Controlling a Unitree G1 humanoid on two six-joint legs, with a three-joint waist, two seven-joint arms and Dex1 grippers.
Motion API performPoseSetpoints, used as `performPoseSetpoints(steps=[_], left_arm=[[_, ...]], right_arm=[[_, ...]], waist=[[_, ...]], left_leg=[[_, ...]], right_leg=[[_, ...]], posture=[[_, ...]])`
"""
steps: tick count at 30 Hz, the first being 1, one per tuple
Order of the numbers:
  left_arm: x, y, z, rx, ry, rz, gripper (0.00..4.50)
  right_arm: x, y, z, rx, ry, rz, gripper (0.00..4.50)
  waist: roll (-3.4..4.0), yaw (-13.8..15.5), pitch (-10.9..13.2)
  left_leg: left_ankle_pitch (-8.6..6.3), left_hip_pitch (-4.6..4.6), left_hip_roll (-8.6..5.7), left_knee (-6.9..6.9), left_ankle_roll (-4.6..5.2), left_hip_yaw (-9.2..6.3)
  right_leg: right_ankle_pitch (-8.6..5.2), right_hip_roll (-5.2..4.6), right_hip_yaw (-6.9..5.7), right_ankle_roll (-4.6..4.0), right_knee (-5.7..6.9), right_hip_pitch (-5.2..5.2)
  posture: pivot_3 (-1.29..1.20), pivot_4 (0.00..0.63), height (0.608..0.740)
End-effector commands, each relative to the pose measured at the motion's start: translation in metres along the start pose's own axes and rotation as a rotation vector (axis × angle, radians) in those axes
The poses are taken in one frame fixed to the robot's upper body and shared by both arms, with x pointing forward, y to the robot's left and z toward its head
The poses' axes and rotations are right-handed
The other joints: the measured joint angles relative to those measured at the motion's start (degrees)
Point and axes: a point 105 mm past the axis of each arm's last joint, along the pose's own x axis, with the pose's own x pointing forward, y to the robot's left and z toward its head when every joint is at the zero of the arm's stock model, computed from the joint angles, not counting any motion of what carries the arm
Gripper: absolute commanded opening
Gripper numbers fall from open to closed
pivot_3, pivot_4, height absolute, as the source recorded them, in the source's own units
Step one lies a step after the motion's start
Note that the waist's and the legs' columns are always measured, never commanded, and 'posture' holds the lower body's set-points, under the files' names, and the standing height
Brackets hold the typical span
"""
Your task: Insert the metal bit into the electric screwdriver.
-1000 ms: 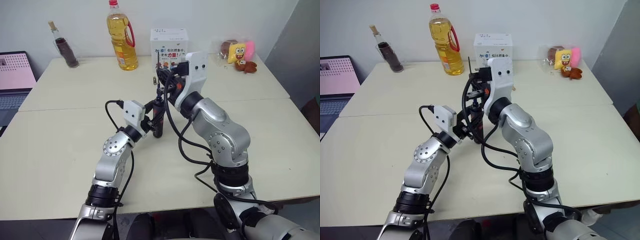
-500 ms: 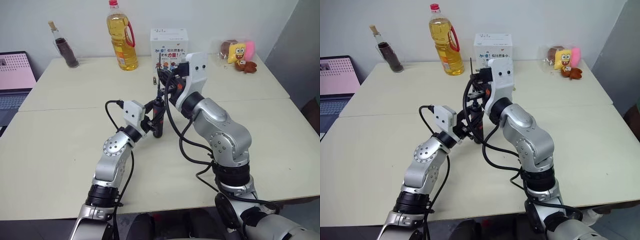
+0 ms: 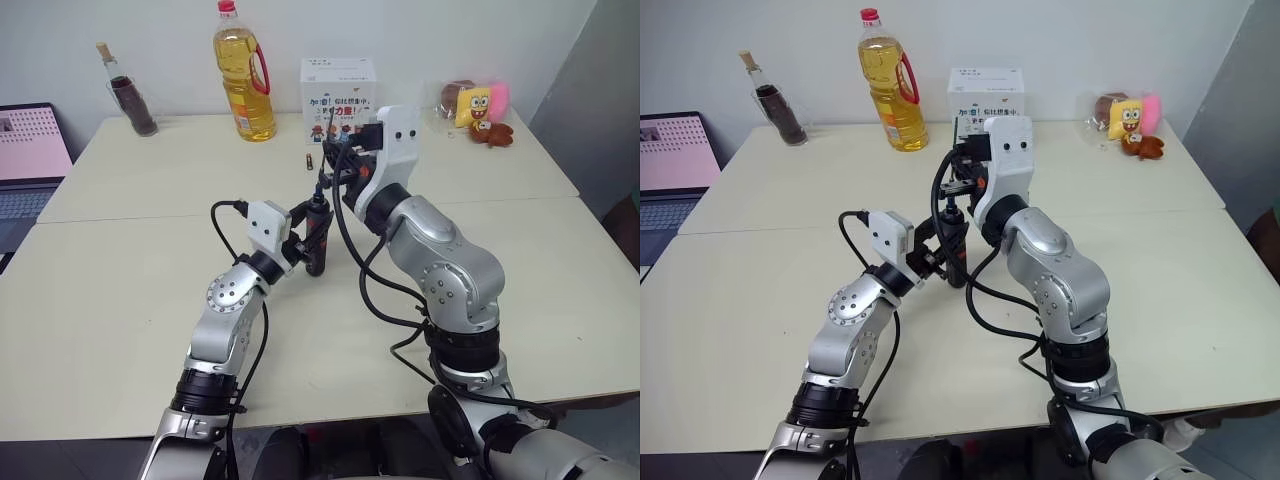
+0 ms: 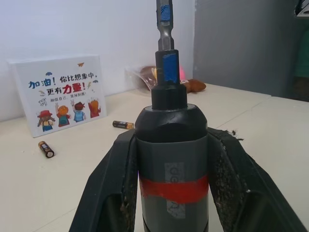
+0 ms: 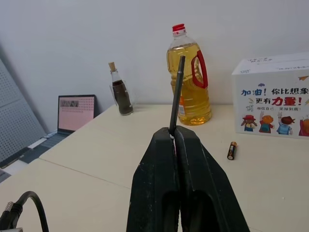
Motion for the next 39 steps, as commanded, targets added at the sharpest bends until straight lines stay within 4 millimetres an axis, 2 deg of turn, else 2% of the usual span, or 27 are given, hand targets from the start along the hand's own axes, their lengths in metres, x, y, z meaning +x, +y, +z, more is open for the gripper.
performPoseSetpoints(steps=[1, 5, 12, 21, 33, 39], left_arm=[[-0.014, 0.010, -0.034, -0.009, 0.149, 0.047, 1.66], [-0.014, 0.009, -0.034, -0.007, 0.146, 0.049, 1.66], [-0.011, 0.009, -0.031, -0.007, 0.137, 0.054, 1.66], [-0.011, 0.010, -0.031, -0.007, 0.135, 0.058, 1.66], [-0.011, 0.011, -0.031, -0.007, 0.135, 0.060, 1.66], [-0.010, 0.012, -0.032, -0.005, 0.136, 0.061, 1.66]], right_arm=[[-0.001, 0.006, 0.003, -0.053, -0.002, 0.032, 0.02], [-0.004, 0.025, -0.001, -0.130, 0.020, 0.131, 0.02], [-0.005, 0.029, -0.016, -0.148, 0.095, 0.176, 0.02], [-0.004, 0.020, -0.028, -0.077, 0.163, 0.136, 0.02], [-0.003, 0.008, -0.030, 0.013, 0.196, 0.078, 0.02], [-0.004, 0.011, -0.030, 0.001, 0.203, 0.096, 0.02]], waist=[[0.00, 0.00, 0.00], [0.00, -0.01, -0.01], [-0.03, -0.02, -0.08], [-0.02, -0.02, -0.10], [-0.02, -0.05, -0.10], [-0.02, -0.13, -0.10]], left_leg=[[0.00, 0.00, 0.00, 0.00, 0.00, 0.00], [0.00, 0.00, -0.01, 0.00, 0.00, 0.00], [0.00, 0.03, -0.01, -0.01, 0.00, -0.02], [0.00, 0.04, -0.01, -0.01, 0.00, -0.03], [0.00, 0.04, 0.00, -0.01, 0.00, -0.02], [0.00, 0.04, 0.00, -0.01, 0.00, -0.02]], right_leg=[[0.00, 0.00, 0.00, 0.00, 0.00, 0.00], [0.00, 0.01, 0.00, 0.00, -0.01, 0.01], [0.00, 0.02, -0.02, 0.00, -0.01, 0.05], [0.00, 0.01, -0.01, 0.00, -0.01, 0.05], [0.00, 0.01, 0.00, 0.00, -0.01, 0.05], [0.00, 0.02, 0.00, 0.00, -0.01, 0.05]], posture=[[0.00, 0.150, 0.740], [0.00, 0.150, 0.740], [0.00, 0.150, 0.740], [0.00, 0.150, 0.740], [0.00, 0.150, 0.740], [0.00, 0.150, 0.740]])
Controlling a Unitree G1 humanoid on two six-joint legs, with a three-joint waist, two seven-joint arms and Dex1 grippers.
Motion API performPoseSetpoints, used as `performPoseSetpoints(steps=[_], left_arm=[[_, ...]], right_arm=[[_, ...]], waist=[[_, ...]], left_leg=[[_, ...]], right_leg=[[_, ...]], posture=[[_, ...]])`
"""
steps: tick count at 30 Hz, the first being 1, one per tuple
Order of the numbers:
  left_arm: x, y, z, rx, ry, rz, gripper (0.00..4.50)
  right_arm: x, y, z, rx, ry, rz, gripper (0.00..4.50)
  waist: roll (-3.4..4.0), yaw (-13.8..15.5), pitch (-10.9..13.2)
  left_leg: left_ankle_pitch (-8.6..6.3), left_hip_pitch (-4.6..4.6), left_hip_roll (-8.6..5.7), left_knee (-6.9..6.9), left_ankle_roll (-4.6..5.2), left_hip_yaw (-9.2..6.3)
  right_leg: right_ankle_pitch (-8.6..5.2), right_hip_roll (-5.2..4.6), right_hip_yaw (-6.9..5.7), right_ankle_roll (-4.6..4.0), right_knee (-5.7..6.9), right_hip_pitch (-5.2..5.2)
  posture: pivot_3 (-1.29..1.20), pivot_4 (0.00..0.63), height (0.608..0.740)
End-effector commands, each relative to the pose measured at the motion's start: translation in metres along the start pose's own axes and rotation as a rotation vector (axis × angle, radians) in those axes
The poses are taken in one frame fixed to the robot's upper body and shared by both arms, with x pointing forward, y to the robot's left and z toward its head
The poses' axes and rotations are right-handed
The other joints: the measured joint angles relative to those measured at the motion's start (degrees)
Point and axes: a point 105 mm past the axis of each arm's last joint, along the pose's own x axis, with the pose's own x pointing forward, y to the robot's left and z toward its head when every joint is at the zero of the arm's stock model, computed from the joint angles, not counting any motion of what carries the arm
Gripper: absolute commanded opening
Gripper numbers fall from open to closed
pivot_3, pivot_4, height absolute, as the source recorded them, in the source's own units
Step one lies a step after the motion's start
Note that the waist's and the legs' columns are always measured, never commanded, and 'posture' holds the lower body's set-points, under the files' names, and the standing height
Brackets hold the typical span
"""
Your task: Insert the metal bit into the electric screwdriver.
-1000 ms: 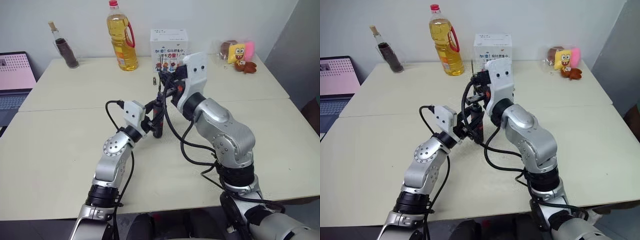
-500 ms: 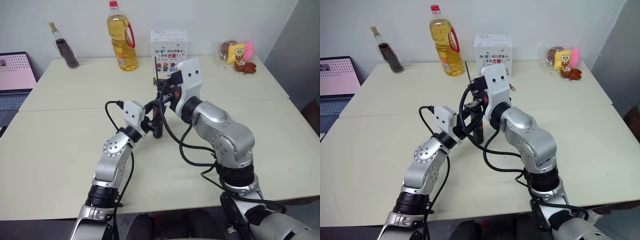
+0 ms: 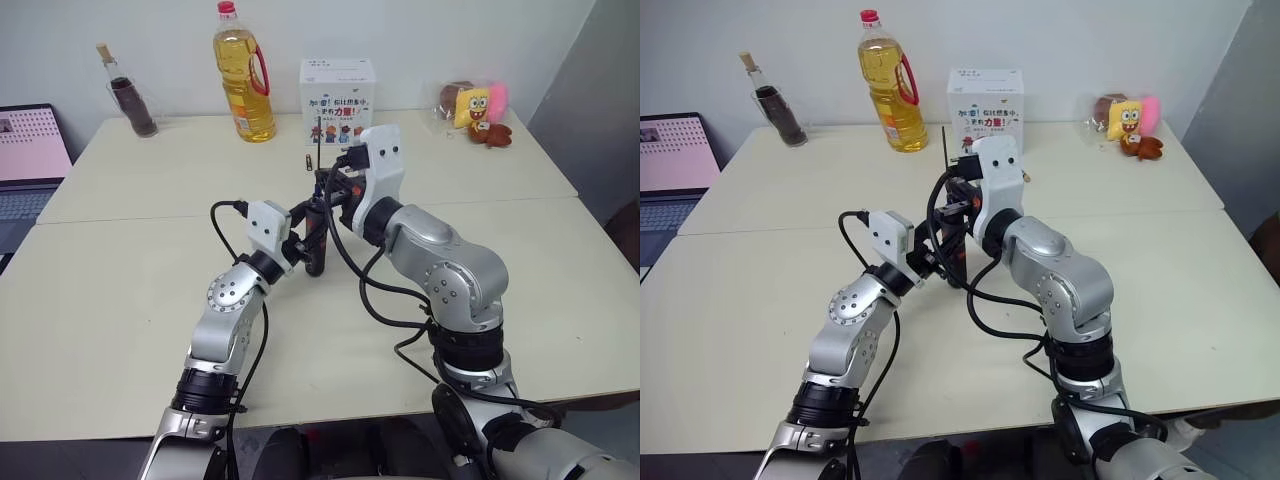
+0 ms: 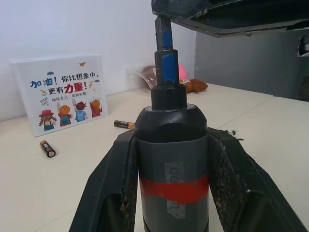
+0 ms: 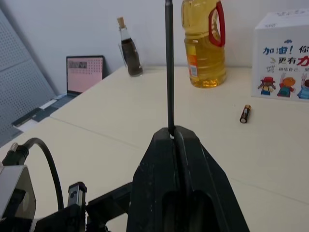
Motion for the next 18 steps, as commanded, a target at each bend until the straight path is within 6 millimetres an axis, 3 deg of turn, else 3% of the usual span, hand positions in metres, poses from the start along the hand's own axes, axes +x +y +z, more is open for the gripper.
performPoseSetpoints(steps=[1, 10, 14, 18], left_arm=[[-0.011, 0.011, -0.031, -0.004, 0.133, 0.051, 1.66], [-0.010, 0.012, -0.031, -0.003, 0.130, 0.057, 1.66], [-0.010, 0.012, -0.031, -0.004, 0.129, 0.059, 1.66], [-0.010, 0.013, -0.031, -0.002, 0.127, 0.057, 1.66]], right_arm=[[0.000, 0.006, -0.005, -0.005, 0.033, 0.032, 0.02], [-0.003, 0.011, -0.018, -0.028, 0.100, 0.076, 0.02], [-0.003, 0.012, -0.014, -0.027, 0.086, 0.092, 0.66], [-0.005, 0.013, -0.008, -0.031, 0.065, 0.100, 1.62]], waist=[[0.00, -0.02, 0.00], [0.00, -0.05, -0.07], [-0.01, -0.05, -0.07], [0.00, -0.10, -0.07]], left_leg=[[0.00, 0.00, 0.00, 0.00, 0.00, 0.00], [0.00, 0.00, -0.01, 0.00, 0.00, -0.01], [0.00, 0.00, -0.02, 0.00, 0.00, -0.01], [0.00, -0.01, -0.01, -0.01, 0.00, -0.01]], right_leg=[[0.00, 0.00, 0.00, 0.00, 0.00, 0.00], [0.00, 0.01, -0.01, 0.00, 0.00, 0.01], [0.00, 0.01, -0.01, 0.00, 0.00, 0.01], [0.00, 0.01, -0.01, 0.00, -0.01, 0.00]], posture=[[0.00, 0.150, 0.740], [0.00, 0.150, 0.740], [0.00, 0.150, 0.740], [0.00, 0.150, 0.740]])
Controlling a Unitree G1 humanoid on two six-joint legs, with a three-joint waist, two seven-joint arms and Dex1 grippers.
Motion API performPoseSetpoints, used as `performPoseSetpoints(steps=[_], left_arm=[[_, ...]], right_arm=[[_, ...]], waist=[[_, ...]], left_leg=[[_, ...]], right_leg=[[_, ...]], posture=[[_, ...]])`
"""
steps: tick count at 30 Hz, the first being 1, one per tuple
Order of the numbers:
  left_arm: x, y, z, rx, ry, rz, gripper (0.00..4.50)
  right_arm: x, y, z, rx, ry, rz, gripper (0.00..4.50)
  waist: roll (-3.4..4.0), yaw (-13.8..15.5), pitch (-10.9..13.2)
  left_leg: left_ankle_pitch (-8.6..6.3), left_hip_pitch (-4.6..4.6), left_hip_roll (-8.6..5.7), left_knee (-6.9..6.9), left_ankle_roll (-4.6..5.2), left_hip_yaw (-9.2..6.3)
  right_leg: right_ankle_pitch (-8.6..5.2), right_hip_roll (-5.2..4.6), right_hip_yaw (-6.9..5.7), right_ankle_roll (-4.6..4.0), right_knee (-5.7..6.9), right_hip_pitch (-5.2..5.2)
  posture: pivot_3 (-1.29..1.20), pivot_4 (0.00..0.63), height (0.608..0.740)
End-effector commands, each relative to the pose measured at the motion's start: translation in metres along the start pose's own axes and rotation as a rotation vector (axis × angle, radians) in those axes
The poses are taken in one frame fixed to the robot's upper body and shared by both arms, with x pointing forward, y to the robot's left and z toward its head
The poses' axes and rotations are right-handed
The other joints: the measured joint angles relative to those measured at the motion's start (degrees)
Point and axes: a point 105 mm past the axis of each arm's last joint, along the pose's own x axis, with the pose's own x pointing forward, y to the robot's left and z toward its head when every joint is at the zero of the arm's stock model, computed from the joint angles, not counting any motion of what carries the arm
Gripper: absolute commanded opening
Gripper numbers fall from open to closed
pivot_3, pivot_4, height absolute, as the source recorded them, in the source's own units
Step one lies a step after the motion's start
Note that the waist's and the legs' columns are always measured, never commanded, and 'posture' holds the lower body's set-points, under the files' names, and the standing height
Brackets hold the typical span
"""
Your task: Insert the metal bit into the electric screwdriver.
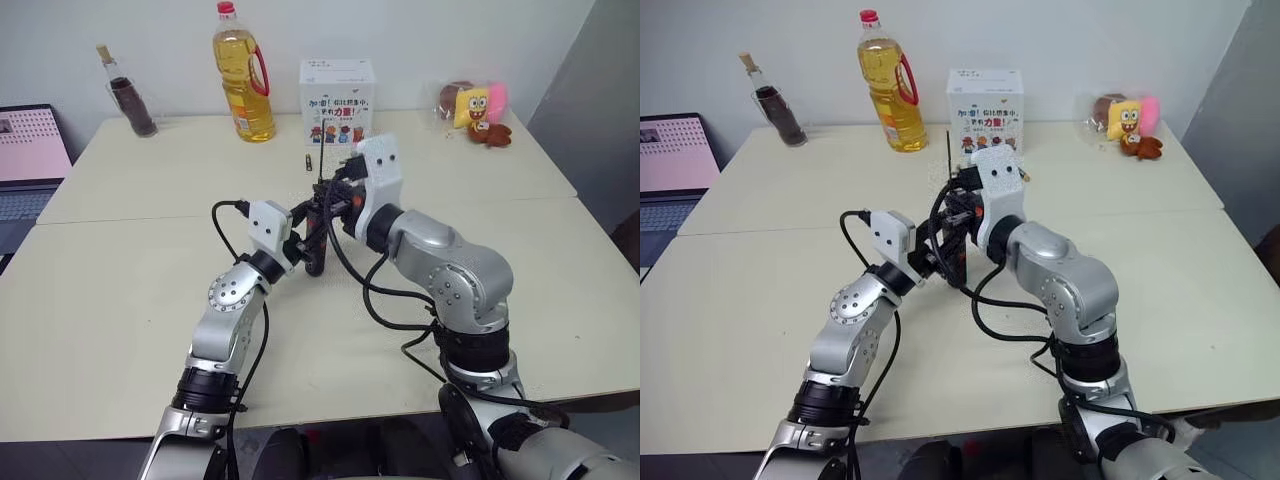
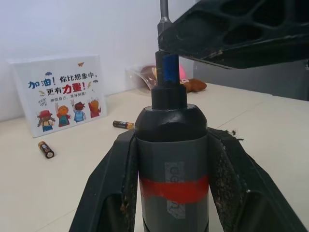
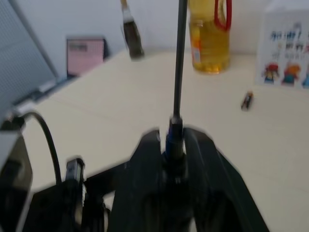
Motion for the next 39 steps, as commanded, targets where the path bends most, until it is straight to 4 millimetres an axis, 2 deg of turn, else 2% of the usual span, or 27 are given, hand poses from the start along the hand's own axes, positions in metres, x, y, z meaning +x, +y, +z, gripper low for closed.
performPoseSetpoints(steps=[1, 6, 10, 13, 15, 18, 24, 26, 28, 31, 34, 36, 39], left_arm=[[-0.011, 0.013, -0.030, -0.006, 0.126, 0.060, 1.66], [-0.010, 0.015, -0.029, -0.001, 0.126, 0.054, 1.66], [-0.008, 0.020, -0.023, 0.010, 0.119, 0.047, 1.66], [-0.008, 0.027, -0.014, 0.029, 0.114, 0.023, 1.66], [-0.007, 0.032, -0.005, 0.037, 0.116, -0.021, 1.66], [-0.008, 0.041, 0.007, 0.061, 0.141, -0.095, 1.66], [-0.002, 0.069, 0.052, 0.096, 0.208, -0.207, 1.66], [-0.004, 0.073, 0.063, 0.244, 0.315, -0.338, 1.66], [-0.012, 0.080, 0.060, 0.362, 0.487, -0.443, 1.66], [-0.020, 0.088, 0.043, 0.440, 0.637, -0.516, 1.66], [-0.016, 0.086, 0.021, 0.409, 0.669, -0.534, 1.66], [-0.009, 0.076, -0.001, 0.401, 0.669, -0.560, 1.66], [-0.001, 0.068, -0.018, 0.393, 0.661, -0.560, 1.66]], right_arm=[[-0.002, 0.009, 0.005, 0.003, -0.011, 0.052, 1.79], [-0.019, 0.006, 0.019, 0.042, -0.068, 0.097, 2.87], [-0.040, -0.018, 0.027, 0.024, -0.085, 0.051, 3.92], [-0.051, -0.032, 0.032, 0.014, -0.103, 0.031, 4.47], [-0.064, -0.042, 0.035, -0.003, -0.113, 0.037, 4.47], [-0.079, -0.045, 0.033, -0.075, -0.100, 0.100, 4.47], [-0.117, -0.036, 0.022, -0.144, -0.069, 0.274, 4.47], [-0.129, -0.031, 0.010, -0.177, -0.031, 0.298, 4.47], [-0.140, -0.026, -0.005, -0.202, 0.012, 0.314, 4.47], [-0.144, -0.022, -0.020, -0.229, 0.046, 0.305, 4.47], [-0.144, -0.022, -0.026, -0.237, 0.039, 0.284, 4.47], [-0.143, -0.023, -0.027, -0.235, 0.028, 0.259, 4.47], [-0.142, -0.027, -0.027, -0.241, 0.024, 0.228, 4.47]], waist=[[0.00, -0.01, 0.00], [0.00, -0.01, 0.01], [-0.01, 0.01, 0.01], [-0.01, -0.13, 0.02], [-0.02, -0.36, 0.03], [-0.02, -0.76, 0.09], [-0.09, -1.28, 0.62], [-0.29, -1.07, 1.08], [-0.41, -0.60, 1.21], [-0.37, 0.06, 1.23], [-0.37, 0.64, 1.24], [-0.44, 0.79, 1.28], [-0.45, 0.80, 1.28]], left_leg=[[0.00, 0.00, 0.00, 0.00, 0.00, 0.00], [0.00, -0.02, -0.01, 0.00, 0.00, -0.01], [0.00, -0.03, -0.01, 0.00, 0.00, -0.02], [0.00, -0.04, -0.03, 0.00, 0.00, -0.01], [0.00, -0.04, -0.02, -0.01, 0.00, -0.02], [0.00, -0.07, -0.02, -0.02, 0.01, -0.04], [-0.02, -0.12, 0.04, -0.06, 0.04, -0.09], [-0.02, -0.19, 0.07, -0.07, 0.04, -0.09], [-0.01, -0.57, 0.08, -0.05, 0.03, -0.12], [0.01, -1.05, 0.01, -0.01, -0.02, -0.06], [0.07, -1.10, -0.16, 0.01, -0.13, 0.06], [0.01, -1.14, -0.16, 0.13, -0.02, 0.03], [0.01, -1.12, -0.21, 0.20, -0.01, 0.07]], right_leg=[[0.00, 0.00, 0.00, 0.00, 0.00, 0.00], [0.00, 0.00, -0.02, 0.00, 0.00, 0.00], [0.00, 0.00, -0.02, 0.00, -0.01, 0.00], [0.00, 0.05, -0.02, 0.00, -0.01, -0.01], [0.00, 0.08, -0.01, 0.00, -0.01, -0.02], [-0.01, 0.29, -0.01, 0.00, -0.02, -0.04], [-0.05, 0.51, 0.00, 0.00, -0.06, -0.12], [-0.05, 0.57, -0.03, 0.00, -0.05, -0.19], [-0.05, 0.59, -0.17, -0.04, -0.09, -0.42], [-0.05, 0.48, -0.19, -0.04, -0.11, -0.91], [-0.10, 0.17, -0.20, 0.05, -0.15, -0.92], [-0.10, 0.05, -0.22, 0.06, -0.10, -0.90], [-0.04, 0.00, -0.20, 0.15, -0.09, -0.85]], posture=[[0.00, 0.150, 0.740], [0.00, 0.150, 0.740], [0.00, 0.150, 0.740], [0.00, 0.150, 0.740], [0.00, 0.150, 0.740], [0.00, 0.150, 0.740], [0.00, 0.150, 0.740], [0.00, 0.150, 0.740], [0.00, 0.150, 0.740], [0.00, 0.150, 0.740], [0.00, 0.150, 0.740], [0.00, 0.150, 0.740], [0.00, 0.150, 0.740]])
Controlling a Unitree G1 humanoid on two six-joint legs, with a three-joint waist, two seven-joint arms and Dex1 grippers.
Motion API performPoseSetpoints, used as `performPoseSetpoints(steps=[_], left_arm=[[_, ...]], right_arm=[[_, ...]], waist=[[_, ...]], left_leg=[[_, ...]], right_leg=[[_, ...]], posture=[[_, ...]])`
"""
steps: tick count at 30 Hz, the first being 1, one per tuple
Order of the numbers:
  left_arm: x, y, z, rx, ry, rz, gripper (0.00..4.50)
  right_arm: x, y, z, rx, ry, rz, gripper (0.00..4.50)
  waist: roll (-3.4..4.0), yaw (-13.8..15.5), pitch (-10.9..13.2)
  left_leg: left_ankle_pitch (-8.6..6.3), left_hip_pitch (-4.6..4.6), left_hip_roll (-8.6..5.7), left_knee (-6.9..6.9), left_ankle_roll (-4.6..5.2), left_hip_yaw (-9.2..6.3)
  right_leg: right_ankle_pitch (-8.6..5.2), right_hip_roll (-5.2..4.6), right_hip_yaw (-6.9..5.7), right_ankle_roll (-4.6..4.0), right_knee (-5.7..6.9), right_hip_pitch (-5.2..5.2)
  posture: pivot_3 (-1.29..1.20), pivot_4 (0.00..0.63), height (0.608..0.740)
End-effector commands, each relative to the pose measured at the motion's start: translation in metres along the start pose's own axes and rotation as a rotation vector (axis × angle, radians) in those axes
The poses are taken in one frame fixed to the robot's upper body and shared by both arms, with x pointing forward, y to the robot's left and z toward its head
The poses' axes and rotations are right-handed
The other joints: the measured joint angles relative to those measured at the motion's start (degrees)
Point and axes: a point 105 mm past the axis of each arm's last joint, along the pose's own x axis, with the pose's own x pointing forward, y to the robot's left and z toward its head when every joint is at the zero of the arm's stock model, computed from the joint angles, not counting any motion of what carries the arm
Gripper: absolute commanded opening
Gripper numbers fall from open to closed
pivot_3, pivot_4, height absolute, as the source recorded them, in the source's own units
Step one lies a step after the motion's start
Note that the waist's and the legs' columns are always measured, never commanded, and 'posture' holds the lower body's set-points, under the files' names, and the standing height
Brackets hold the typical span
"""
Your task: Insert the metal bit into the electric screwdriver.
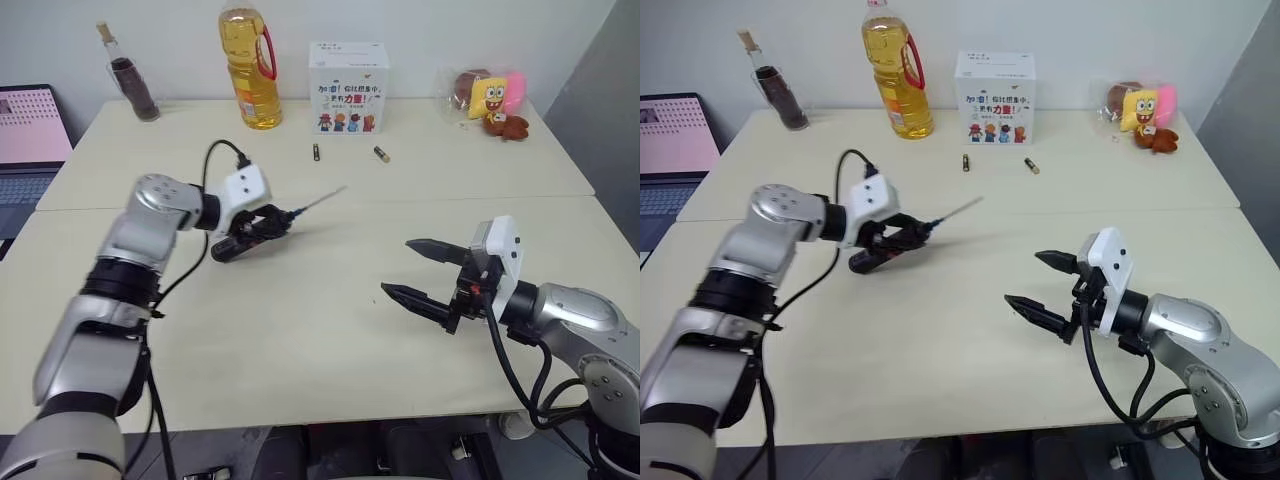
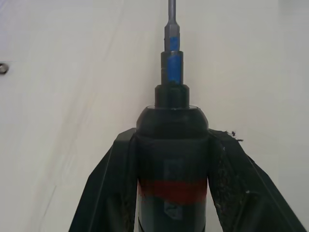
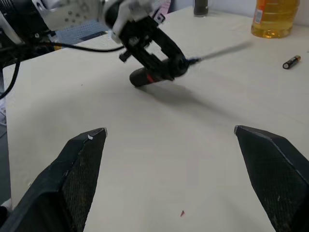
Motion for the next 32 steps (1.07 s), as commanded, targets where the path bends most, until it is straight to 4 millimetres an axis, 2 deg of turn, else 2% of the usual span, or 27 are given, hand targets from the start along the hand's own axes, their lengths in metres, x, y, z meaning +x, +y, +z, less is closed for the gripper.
performPoseSetpoints(steps=[1, 5, 7, 9, 14, 17, 23, 25, 26, 28, 29, 32], left_arm=[[0.021, -0.002, -0.005, -0.017, -0.014, 0.010, 1.66], [0.034, -0.003, -0.007, -0.033, -0.020, 0.013, 1.66], [0.037, -0.003, -0.011, -0.044, -0.018, 0.013, 2.34], [0.038, -0.003, -0.012, -0.051, -0.019, 0.010, 2.68], [0.013, 0.009, -0.008, -0.102, -0.067, 0.031, 3.75], [-0.018, 0.016, 0.003, -0.105, -0.124, 0.037, 4.39], [-0.071, 0.018, 0.014, -0.124, -0.238, 0.093, 4.48], [-0.084, 0.010, -0.009, -0.159, -0.172, 0.172, 4.48], [-0.091, -0.004, -0.024, -0.200, -0.127, 0.164, 4.48], [-0.098, -0.033, -0.037, -0.218, -0.093, 0.098, 4.48], [-0.101, -0.039, -0.040, -0.238, -0.089, 0.112, 4.48], [-0.103, -0.035, -0.044, -0.281, -0.090, 0.205, 4.48]], right_arm=[[-0.002, -0.002, 0.007, -0.053, -0.030, -0.048, 4.47], [-0.004, -0.008, 0.005, -0.055, -0.023, -0.083, 4.47], [-0.002, -0.008, 0.005, -0.052, -0.022, -0.087, 4.50], [-0.001, -0.009, 0.005, -0.051, -0.018, -0.085, 4.50], [-0.002, -0.016, 0.000, -0.051, 0.007, -0.084, 4.50], [-0.006, -0.024, -0.004, -0.068, 0.041, -0.068, 4.50], [-0.014, -0.051, -0.011, -0.097, 0.106, -0.036, 4.50], [-0.018, -0.067, -0.015, -0.105, 0.126, -0.048, 4.50], [-0.019, -0.074, -0.017, -0.111, 0.138, -0.050, 4.50], [-0.021, -0.083, -0.020, -0.114, 0.144, -0.053, 4.50], [-0.022, -0.084, -0.022, -0.114, 0.144, -0.050, 4.50], [-0.021, -0.082, -0.028, -0.105, 0.152, -0.031, 4.50]], waist=[[0.00, 0.01, 0.00], [0.00, 0.02, 0.00], [0.00, 0.03, 0.00], [0.00, 0.04, 0.00], [0.00, -0.14, 0.00], [-0.01, -0.36, 0.00], [0.00, -0.19, 0.00], [0.01, -0.44, 0.00], [0.02, -0.51, -0.01], [0.03, -1.14, -0.01], [0.03, -1.14, -0.01], [0.02, -0.28, 0.00]], left_leg=[[0.00, 0.00, -0.04, 0.00, 0.00, 0.01], [0.00, -0.02, -0.07, -0.02, 0.00, -0.03], [0.00, -0.02, -0.07, -0.03, 0.00, -0.04], [0.00, -0.02, -0.06, 0.00, 0.00, -0.04], [0.00, 0.00, -0.06, 0.04, 0.00, -0.06], [0.00, 0.00, 0.01, 0.03, 0.00, -0.06], [0.01, 0.04, 0.03, 0.06, -0.01, -0.04], [0.01, 0.07, 0.06, 0.09, -0.01, 0.00], [0.01, 0.12, 0.12, 0.08, 0.00, 0.07], [0.01, 0.13, 0.15, 0.04, -0.01, 0.05], [0.01, 0.13, 0.31, -0.01, 0.00, 0.06], [0.01, 0.01, 0.38, 0.07, -0.02, -0.07]], right_leg=[[0.00, 0.00, -0.01, 0.00, 0.00, 0.00], [0.00, 0.02, -0.03, 0.00, 0.01, -0.01], [0.00, 0.02, -0.05, 0.00, 0.01, -0.01], [0.00, 0.01, -0.05, 0.00, 0.04, -0.01], [0.01, 0.03, -0.07, -0.01, 0.13, -0.01], [0.01, 0.08, -0.07, -0.01, 0.13, -0.03], [0.01, 0.05, -0.04, -0.01, 0.14, 0.00], [0.01, 0.01, -0.01, -0.01, 0.18, 0.00], [0.01, 0.00, 0.09, -0.01, 0.18, 0.01], [0.01, -0.02, 0.16, -0.01, 0.17, 0.00], [0.01, -0.08, 0.27, -0.02, 0.13, -0.04], [-0.01, -0.14, 0.10, -0.09, 0.20, -0.07]], posture=[[0.00, 0.150, 0.740], [0.00, 0.150, 0.740], [0.00, 0.150, 0.740], [0.00, 0.150, 0.740], [0.00, 0.150, 0.740], [0.00, 0.150, 0.740], [0.00, 0.150, 0.740], [0.00, 0.150, 0.740], [0.00, 0.150, 0.740], [0.00, 0.150, 0.740], [0.00, 0.150, 0.740], [0.00, 0.150, 0.740]])
